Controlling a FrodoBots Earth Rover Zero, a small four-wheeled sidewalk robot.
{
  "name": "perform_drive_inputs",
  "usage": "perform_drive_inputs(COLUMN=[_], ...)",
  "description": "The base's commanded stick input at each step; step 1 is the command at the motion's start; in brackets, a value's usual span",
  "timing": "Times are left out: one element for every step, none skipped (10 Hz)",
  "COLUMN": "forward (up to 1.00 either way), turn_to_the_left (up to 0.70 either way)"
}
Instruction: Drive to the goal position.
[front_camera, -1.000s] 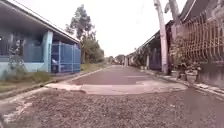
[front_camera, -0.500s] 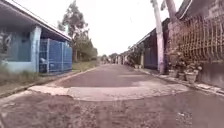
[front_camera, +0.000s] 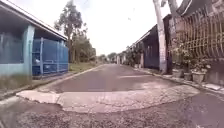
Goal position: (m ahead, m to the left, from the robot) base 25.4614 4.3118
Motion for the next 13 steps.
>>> perform_drive_inputs(forward=[0.7,0.7,0.7,0.7,0.7,0.7,0.7,0.7,0.7,0.7,0.7,0.7,0.7], turn_to_the_left=[0.0,0.0,0.01,0.02,0.06,0.18,0.17,0.02,0.0,0.0,0.0,0.0,0.0])
